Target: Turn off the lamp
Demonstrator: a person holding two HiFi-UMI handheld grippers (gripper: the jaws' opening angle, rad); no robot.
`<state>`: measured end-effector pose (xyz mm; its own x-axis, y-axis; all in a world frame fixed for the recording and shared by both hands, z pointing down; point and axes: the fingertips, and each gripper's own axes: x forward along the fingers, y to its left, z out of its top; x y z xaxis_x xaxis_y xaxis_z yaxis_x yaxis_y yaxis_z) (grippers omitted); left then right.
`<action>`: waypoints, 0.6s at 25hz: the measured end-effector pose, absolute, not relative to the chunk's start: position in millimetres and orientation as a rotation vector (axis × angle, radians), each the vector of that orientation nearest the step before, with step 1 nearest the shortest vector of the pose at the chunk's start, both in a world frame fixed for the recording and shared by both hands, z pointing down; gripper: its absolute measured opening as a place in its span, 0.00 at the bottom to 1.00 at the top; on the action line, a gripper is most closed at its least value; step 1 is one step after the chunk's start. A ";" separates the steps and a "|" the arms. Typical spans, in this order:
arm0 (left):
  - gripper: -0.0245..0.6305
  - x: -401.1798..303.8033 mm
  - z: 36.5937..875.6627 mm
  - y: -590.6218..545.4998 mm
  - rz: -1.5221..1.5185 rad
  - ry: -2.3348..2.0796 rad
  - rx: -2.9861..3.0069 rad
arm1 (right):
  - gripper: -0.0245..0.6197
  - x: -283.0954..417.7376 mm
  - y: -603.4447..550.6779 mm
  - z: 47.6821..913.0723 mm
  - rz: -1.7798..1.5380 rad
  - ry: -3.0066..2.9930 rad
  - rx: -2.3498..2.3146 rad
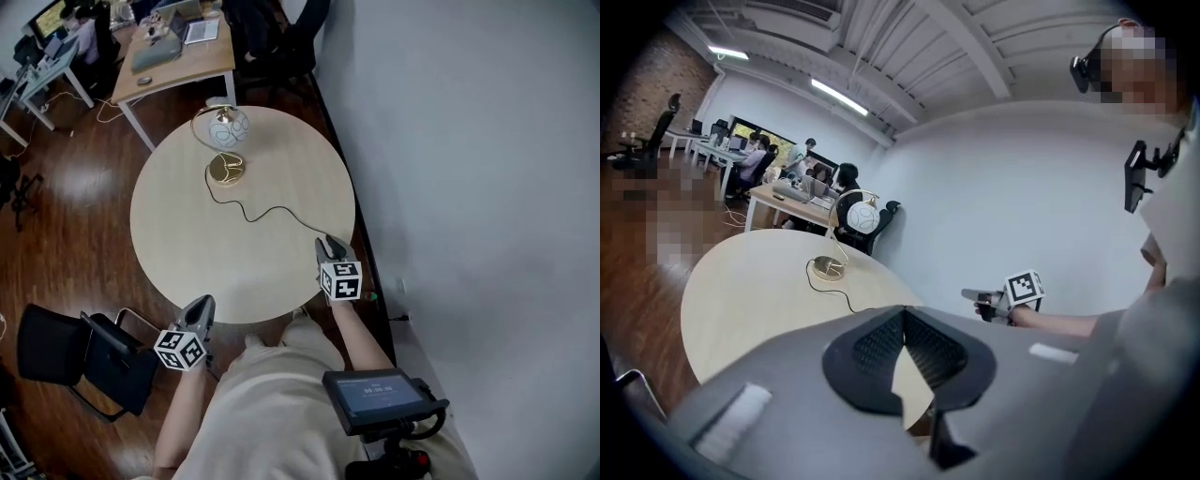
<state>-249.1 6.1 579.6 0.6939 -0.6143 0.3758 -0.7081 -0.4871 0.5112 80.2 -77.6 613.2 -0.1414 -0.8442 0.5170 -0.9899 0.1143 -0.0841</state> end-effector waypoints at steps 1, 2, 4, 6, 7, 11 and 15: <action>0.00 -257.5 576.0 11.5 0.165 -1.011 2.255 | 0.20 72.4 -67.3 599.1 0.562 -2.081 1.805; 0.00 -265.4 572.1 16.9 0.142 -1.015 2.262 | 0.20 64.4 -55.9 585.3 0.526 -2.103 1.817; 0.00 -279.5 565.0 25.2 0.095 -1.022 2.279 | 0.20 48.4 -32.2 558.9 0.448 -2.144 1.843; 0.00 -291.9 560.2 30.6 0.059 -1.026 2.297 | 0.20 32.3 -7.6 536.9 0.383 -2.177 1.875; 0.00 -297.4 559.0 33.2 0.047 -1.028 2.304 | 0.20 24.6 5.0 527.8 0.357 -2.190 1.889; 0.00 -310.3 554.0 48.4 0.019 -1.033 2.322 | 0.20 -1.0 51.7 502.0 0.259 -2.219 1.895; 0.00 -309.3 553.8 63.5 0.016 -1.050 2.367 | 0.20 -8.4 76.5 500.8 0.134 -2.209 1.871</action>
<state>-309.3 63.5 553.8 0.6954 -0.6831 0.2232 -0.6895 -0.5469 0.4748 -8.4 76.5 500.8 -0.1490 -0.9586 0.2427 -0.9809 0.1743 0.0863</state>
